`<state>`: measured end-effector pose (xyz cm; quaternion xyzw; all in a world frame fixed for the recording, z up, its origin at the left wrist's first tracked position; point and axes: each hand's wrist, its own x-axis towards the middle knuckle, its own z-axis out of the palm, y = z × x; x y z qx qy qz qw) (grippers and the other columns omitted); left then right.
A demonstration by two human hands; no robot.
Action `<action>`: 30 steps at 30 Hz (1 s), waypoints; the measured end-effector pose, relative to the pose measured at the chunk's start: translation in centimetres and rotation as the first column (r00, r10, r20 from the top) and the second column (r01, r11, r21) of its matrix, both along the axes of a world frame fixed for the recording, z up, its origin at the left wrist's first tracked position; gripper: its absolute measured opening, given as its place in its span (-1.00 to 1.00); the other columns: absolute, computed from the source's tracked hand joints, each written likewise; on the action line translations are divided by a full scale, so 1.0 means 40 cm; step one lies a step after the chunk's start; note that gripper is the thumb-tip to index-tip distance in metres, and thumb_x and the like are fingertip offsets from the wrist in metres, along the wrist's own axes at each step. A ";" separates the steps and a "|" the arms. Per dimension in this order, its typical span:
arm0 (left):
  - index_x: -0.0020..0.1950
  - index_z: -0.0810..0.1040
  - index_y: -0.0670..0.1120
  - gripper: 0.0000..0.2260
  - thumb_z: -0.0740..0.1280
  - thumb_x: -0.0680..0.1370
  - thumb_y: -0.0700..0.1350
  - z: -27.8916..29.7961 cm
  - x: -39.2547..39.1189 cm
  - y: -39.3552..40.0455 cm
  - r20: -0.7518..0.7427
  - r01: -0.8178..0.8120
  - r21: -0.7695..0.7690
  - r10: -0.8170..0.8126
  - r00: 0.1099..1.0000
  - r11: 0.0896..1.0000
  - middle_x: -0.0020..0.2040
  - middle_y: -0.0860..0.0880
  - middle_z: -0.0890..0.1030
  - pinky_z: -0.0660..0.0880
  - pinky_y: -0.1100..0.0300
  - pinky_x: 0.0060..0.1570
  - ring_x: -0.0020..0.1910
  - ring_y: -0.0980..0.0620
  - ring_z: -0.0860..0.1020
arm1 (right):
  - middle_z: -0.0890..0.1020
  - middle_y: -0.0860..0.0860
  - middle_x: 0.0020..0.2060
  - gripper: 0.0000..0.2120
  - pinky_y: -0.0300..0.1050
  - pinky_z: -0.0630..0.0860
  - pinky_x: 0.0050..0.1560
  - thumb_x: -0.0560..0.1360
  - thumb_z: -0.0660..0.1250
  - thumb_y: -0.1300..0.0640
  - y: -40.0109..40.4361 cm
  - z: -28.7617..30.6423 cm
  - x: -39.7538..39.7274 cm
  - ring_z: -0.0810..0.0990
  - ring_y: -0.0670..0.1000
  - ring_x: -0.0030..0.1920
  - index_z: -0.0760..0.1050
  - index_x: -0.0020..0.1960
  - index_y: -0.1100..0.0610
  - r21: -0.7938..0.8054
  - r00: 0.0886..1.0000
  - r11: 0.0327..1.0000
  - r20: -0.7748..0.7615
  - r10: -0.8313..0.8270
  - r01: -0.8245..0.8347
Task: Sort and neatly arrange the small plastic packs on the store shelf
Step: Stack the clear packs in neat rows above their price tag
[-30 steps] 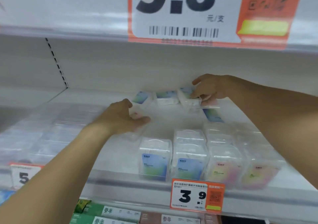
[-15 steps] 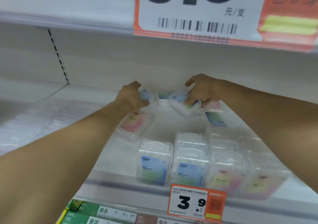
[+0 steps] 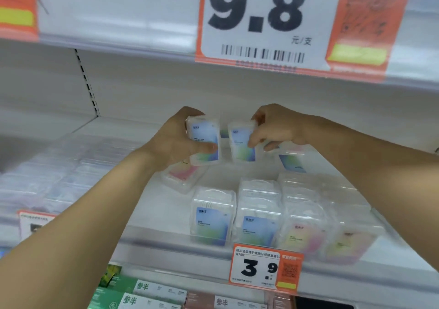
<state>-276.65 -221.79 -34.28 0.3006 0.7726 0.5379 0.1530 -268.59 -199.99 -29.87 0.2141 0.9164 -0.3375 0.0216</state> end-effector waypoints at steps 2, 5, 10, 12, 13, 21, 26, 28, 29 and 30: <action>0.25 0.40 0.14 -0.38 0.58 0.33 -0.21 -0.002 0.022 -0.011 0.042 0.058 -0.028 -0.057 0.998 0.998 0.06 -0.05 0.58 0.65 -0.02 -0.18 -0.05 -0.07 0.63 | 0.63 0.16 0.04 -0.49 -0.04 0.69 -0.07 0.37 0.55 0.22 0.002 0.011 0.024 0.64 0.04 -0.11 0.47 0.27 0.11 -0.055 0.999 0.998 0.030 0.018 -0.016; 0.15 0.49 0.07 -0.58 0.54 0.38 -0.19 -0.005 0.044 -0.017 0.060 0.102 -0.056 -0.099 0.993 0.993 -0.08 -0.02 0.61 0.55 0.12 -0.32 -0.24 -0.02 0.59 | 0.66 0.15 0.04 -0.51 0.00 0.68 0.00 0.38 0.54 0.24 0.005 0.009 0.056 0.68 0.08 -0.08 0.48 0.26 0.10 -0.058 0.995 0.997 0.086 0.052 -0.048; 0.02 0.57 0.14 -0.78 0.48 0.43 -0.08 0.006 0.058 -0.023 0.026 0.220 -0.272 -0.222 0.975 0.937 -0.12 0.06 0.57 0.50 0.13 -0.23 -0.33 0.08 0.49 | 0.69 0.19 0.06 -0.63 0.01 0.66 0.05 0.40 0.53 0.22 0.003 0.000 0.087 0.69 0.05 -0.12 0.55 0.17 0.16 -0.063 0.971 0.991 0.205 0.127 -0.117; 0.03 0.57 0.17 -0.79 0.47 0.44 -0.05 0.016 0.066 -0.023 0.026 0.242 -0.313 -0.247 0.969 0.918 -0.06 0.09 0.61 0.52 0.14 -0.19 -0.22 0.08 0.54 | 0.69 0.11 0.01 -0.68 -0.03 0.65 0.07 0.43 0.52 0.09 0.000 0.000 0.096 0.66 0.01 -0.13 0.58 0.14 0.13 -0.068 0.964 0.989 0.222 0.145 -0.134; 0.03 0.58 0.18 -0.81 0.46 0.45 0.00 0.021 0.070 -0.022 0.032 0.254 -0.325 -0.258 0.966 0.911 -0.04 0.12 0.63 0.53 0.14 -0.15 -0.15 0.07 0.58 | 0.68 0.05 -0.05 -0.69 -0.07 0.65 0.06 0.44 0.51 0.00 -0.002 0.001 0.100 0.64 -0.01 -0.15 0.61 0.11 0.13 -0.074 0.966 0.988 0.211 0.150 -0.137; 0.03 0.62 0.15 -0.81 0.28 0.55 0.18 0.032 0.087 -0.015 0.044 0.206 -0.351 -0.203 0.978 0.914 -0.05 0.13 0.69 0.58 0.05 0.07 -0.03 0.00 0.64 | 0.74 -0.03 -0.07 -0.69 -0.16 0.60 -0.04 0.56 0.31 -0.18 0.003 -0.002 0.121 0.69 -0.04 -0.09 0.62 0.10 0.03 -0.120 0.968 0.980 0.176 0.178 -0.158; 0.01 0.67 0.05 -0.71 0.24 0.58 0.17 0.037 0.082 -0.030 0.092 0.274 -0.383 -0.258 0.962 0.882 -0.09 0.05 0.72 0.55 -0.03 0.19 -0.02 -0.05 0.67 | 0.74 0.00 -0.03 -0.70 -0.20 0.57 -0.10 0.56 0.32 -0.14 0.007 -0.002 0.127 0.69 -0.01 -0.05 0.63 0.08 0.05 -0.136 0.971 0.978 0.163 0.177 -0.156; 0.00 0.68 -0.02 -0.69 0.27 0.57 0.16 0.043 0.083 -0.039 0.136 0.340 -0.387 -0.312 0.940 0.857 -0.06 0.01 0.72 0.51 -0.01 0.24 0.05 -0.07 0.65 | 0.74 0.00 -0.05 -0.71 -0.21 0.55 -0.12 0.55 0.34 -0.14 0.004 -0.002 0.128 0.69 -0.01 -0.07 0.63 0.05 0.06 -0.145 0.968 0.976 0.167 0.185 -0.161; 0.00 0.69 -0.04 -0.70 0.28 0.56 0.13 0.046 0.085 -0.043 0.153 0.366 -0.387 -0.333 0.931 0.846 -0.04 0.00 0.72 0.50 0.00 0.26 0.07 -0.06 0.64 | 0.74 0.01 -0.04 -0.70 -0.21 0.54 -0.13 0.54 0.35 -0.14 0.002 -0.002 0.129 0.68 -0.01 -0.08 0.63 0.06 0.08 -0.152 0.968 0.975 0.169 0.188 -0.163; 0.00 0.69 -0.05 -0.72 0.29 0.56 0.10 0.048 0.087 -0.045 0.163 0.385 -0.389 -0.349 0.923 0.837 -0.03 -0.01 0.72 0.50 0.03 0.26 0.08 -0.06 0.64 | 0.73 0.02 -0.05 -0.68 -0.22 0.53 -0.16 0.53 0.36 -0.13 0.002 -0.002 0.131 0.68 -0.01 -0.10 0.63 0.07 0.11 -0.163 0.967 0.973 0.168 0.190 -0.163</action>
